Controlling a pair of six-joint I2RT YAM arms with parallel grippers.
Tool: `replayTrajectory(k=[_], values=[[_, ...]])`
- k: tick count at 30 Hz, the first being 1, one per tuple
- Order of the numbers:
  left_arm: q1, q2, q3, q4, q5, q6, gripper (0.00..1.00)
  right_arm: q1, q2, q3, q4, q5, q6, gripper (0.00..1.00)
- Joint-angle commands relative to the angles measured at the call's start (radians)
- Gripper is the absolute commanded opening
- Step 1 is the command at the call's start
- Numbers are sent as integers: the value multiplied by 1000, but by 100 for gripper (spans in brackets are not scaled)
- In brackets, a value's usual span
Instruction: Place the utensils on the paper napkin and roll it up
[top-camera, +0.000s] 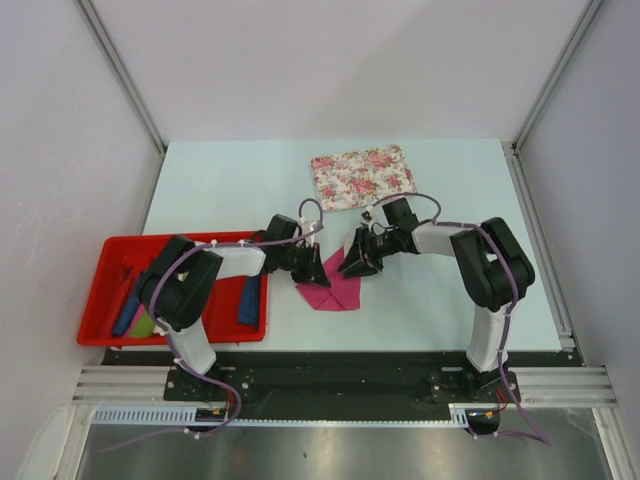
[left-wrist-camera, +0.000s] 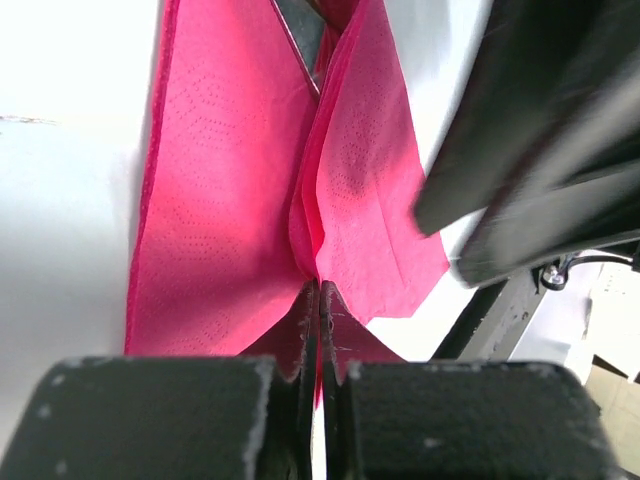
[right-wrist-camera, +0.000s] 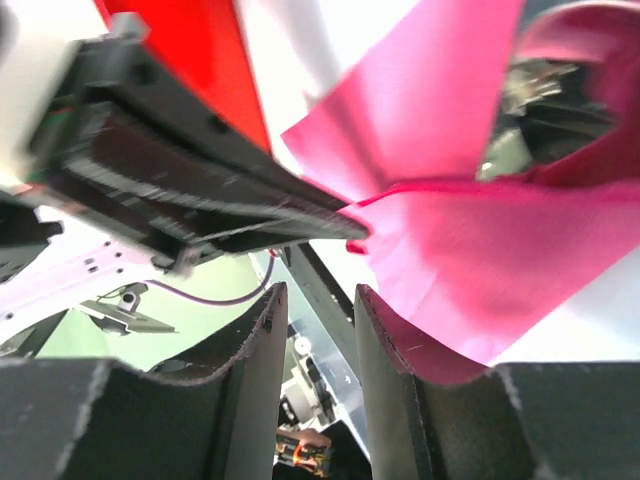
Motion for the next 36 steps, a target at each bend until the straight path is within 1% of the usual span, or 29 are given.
replayTrajectory(k=[1,2,5,6,12,15,21,29,32,36], values=[[8,-45,33,-20,-41,52,0,-20,-89,-7,-39,-8,-41,37],[8,-43,35,-20,-50,54,0,-25,-96,-7,-47,-3,-52,37],[8,-36,39,-46,-61,61,0,-25,-87,3,-99,25,-111,33],[9,-33,44,-48,-64,67,0,-25,-81,4,-116,31,-122,29],[9,-11,72,-71,-79,91,0,-6,-35,18,-128,78,-174,22],[9,-5,75,-77,-79,98,0,-5,3,26,-131,91,-191,20],[8,-3,67,-84,-87,103,0,6,46,46,-101,95,-182,19],[8,-13,53,-94,-90,106,0,26,58,79,-82,100,-156,20],[8,-16,47,-97,-93,106,0,29,60,92,-90,127,-170,19],[9,-20,38,-98,-95,104,0,35,75,102,-146,190,-200,17]])
